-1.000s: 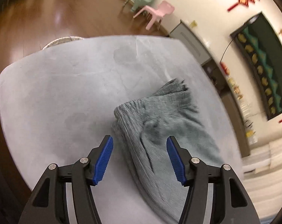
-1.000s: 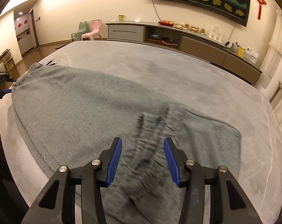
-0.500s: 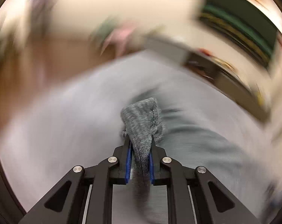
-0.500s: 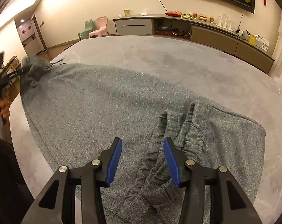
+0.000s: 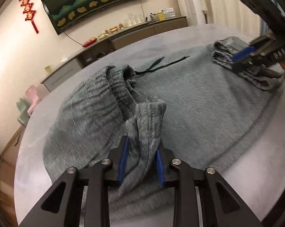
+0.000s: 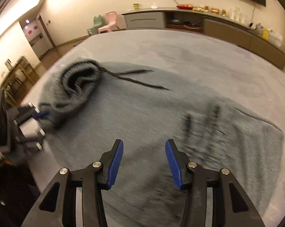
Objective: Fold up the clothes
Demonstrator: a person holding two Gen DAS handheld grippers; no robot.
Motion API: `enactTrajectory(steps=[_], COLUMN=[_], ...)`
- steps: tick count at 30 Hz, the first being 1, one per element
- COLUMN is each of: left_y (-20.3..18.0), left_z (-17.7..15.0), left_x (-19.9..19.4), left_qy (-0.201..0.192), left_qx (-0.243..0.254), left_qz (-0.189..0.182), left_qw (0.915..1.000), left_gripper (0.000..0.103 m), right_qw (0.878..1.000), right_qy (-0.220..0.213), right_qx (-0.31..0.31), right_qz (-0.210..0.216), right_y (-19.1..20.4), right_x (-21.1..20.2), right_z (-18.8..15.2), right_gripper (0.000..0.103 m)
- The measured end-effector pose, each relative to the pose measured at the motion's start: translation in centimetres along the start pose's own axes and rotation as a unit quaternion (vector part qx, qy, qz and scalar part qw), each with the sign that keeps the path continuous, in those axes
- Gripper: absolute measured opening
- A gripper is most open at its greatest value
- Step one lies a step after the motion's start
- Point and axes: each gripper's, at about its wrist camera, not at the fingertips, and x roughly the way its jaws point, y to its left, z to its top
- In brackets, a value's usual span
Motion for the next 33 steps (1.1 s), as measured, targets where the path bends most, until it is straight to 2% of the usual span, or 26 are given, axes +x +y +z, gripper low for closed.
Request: enactTrajectory(steps=[4,8,10,12,13,15,16,17,18,20,23,25,26,28,30,33], left_y=[-1.0,1.5,4.2,7.7,9.5,12.0,12.8,12.7,12.2,10.6,10.0,11.1,11.7,13.3,15.0,16.1], left_z=[-1.0,-1.6,-2.0,-2.6,-3.0,-3.9,-4.3,-4.8,-5.2,-5.7,-5.6,-5.3,-5.0,-3.8,-1.4,1.8], left_x=[-2.6,-5.6,-7.4,-8.6,-8.4,-6.3,-4.9,-3.4,-2.0,-0.7,-1.4,-1.9,-2.5,-3.9,-3.6,0.5], left_qy=[-0.009,-0.042,-0.075,-0.106,-0.109,-0.072,-0.045,-0.009,0.025,0.067,0.057,0.056,0.048,0.016,0.003,0.039], left_qx=[0.008,-0.028,-0.068,-0.131,-0.167,-0.226,-0.245,-0.246,-0.235,-0.197,-0.18,-0.204,-0.214,-0.231,-0.241,-0.244], left_qz=[-0.042,-0.111,-0.128,-0.12,-0.113,-0.104,-0.102,-0.105,-0.111,-0.114,-0.112,-0.128,-0.131,-0.126,-0.11,-0.112], left_qw=[0.999,0.9925,0.9865,0.9783,0.9733,0.9659,0.9632,0.9635,0.9653,0.9714,0.9756,0.9689,0.9669,0.9646,0.9642,0.9626], left_gripper=[0.031,0.031,0.031,0.032,0.032,0.031,0.031,0.031,0.031,0.031,0.031,0.031,0.031,0.031,0.031,0.031], right_qw=[0.998,0.997,0.996,0.993,0.992,0.991,0.988,0.982,0.976,0.977,0.982,0.989,0.992,0.993,0.994,0.995], right_qy=[0.008,-0.022,-0.031,-0.034,-0.028,0.019,0.056,0.101,0.099,0.092,0.081,0.032,-0.004,-0.037,-0.025,0.021], right_qx=[-0.001,-0.042,-0.065,-0.094,-0.105,-0.134,-0.143,-0.156,-0.182,-0.18,-0.165,-0.137,-0.122,-0.108,-0.102,-0.091], right_qz=[0.062,0.059,0.052,0.06,0.057,0.02,-0.005,-0.041,-0.064,-0.06,-0.051,-0.05,-0.034,-0.02,-0.009,-0.022], right_y=[3.9,9.7,12.5,15.9,17.2,19.5,20.0,20.1,20.2,20.1,20.1,19.5,18.9,18.0,17.6,17.5], right_x=[1.3,3.4,4.2,5.4,6.2,9.6,11.8,14.5,15.7,15.8,14.6,10.7,7.6,4.0,3.6,6.1], right_z=[3.4,8.8,11.3,13.9,14.7,15.9,15.9,15.4,14.8,14.7,14.3,13.5,12.5,10.0,7.2,2.2], right_gripper=[0.05,0.05,0.05,0.05,0.05,0.048,0.042,0.039,0.039,0.039,0.039,0.041,0.041,0.041,0.041,0.033])
